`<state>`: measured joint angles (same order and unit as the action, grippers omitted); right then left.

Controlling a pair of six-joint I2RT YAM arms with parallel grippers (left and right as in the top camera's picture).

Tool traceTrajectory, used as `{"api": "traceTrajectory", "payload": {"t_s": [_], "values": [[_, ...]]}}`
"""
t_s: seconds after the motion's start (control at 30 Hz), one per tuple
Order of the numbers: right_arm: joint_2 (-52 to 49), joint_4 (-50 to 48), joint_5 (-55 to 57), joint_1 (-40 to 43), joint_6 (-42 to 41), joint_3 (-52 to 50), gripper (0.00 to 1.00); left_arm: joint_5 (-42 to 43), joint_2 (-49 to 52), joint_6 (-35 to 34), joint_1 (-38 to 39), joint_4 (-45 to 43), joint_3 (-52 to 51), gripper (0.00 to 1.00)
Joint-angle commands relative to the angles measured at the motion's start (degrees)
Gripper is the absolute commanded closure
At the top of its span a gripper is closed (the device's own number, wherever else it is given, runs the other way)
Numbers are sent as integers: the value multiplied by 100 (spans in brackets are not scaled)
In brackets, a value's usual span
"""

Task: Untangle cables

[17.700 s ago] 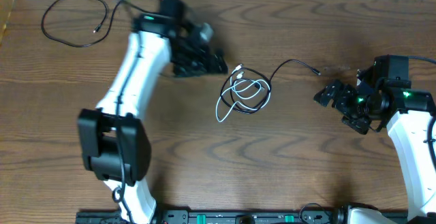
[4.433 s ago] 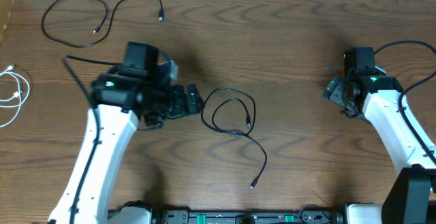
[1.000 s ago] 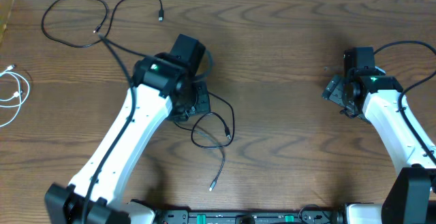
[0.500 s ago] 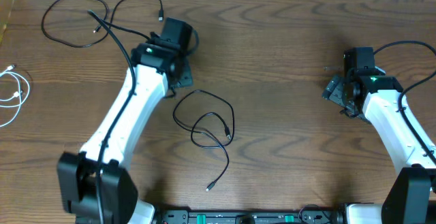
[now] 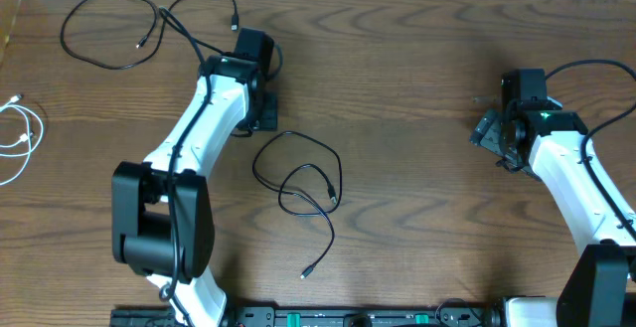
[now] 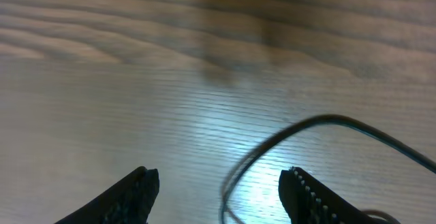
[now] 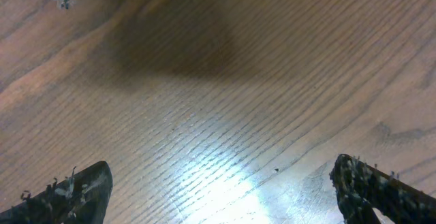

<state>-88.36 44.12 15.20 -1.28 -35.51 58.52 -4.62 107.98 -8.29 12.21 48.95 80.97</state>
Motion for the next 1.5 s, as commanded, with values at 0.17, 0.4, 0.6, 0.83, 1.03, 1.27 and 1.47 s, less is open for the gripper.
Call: {"api": "traceTrajectory", "payload": {"t_s": [0.17, 0.4, 0.6, 0.83, 1.03, 1.27, 1.47], "values": [[-7, 7, 70, 11, 42, 7, 1, 424, 634, 378, -4, -63, -28, 38], [-7, 7, 70, 11, 42, 7, 1, 601, 953, 380, -2, -153, -28, 42], [-7, 7, 70, 11, 42, 7, 1, 619, 990, 380, -2, -149, -28, 43], [-7, 7, 70, 11, 42, 7, 1, 616, 1099, 424, -2, -212, -31, 43], [-7, 7, 72, 11, 42, 7, 1, 1027, 1311, 431, 9, -251, -31, 43], [-7, 4, 70, 11, 42, 7, 1, 1200, 1375, 509, -2, -369, -61, 52], [-7, 7, 72, 11, 42, 7, 1, 1191, 1602, 509, -4, -494, -168, 59]]}}
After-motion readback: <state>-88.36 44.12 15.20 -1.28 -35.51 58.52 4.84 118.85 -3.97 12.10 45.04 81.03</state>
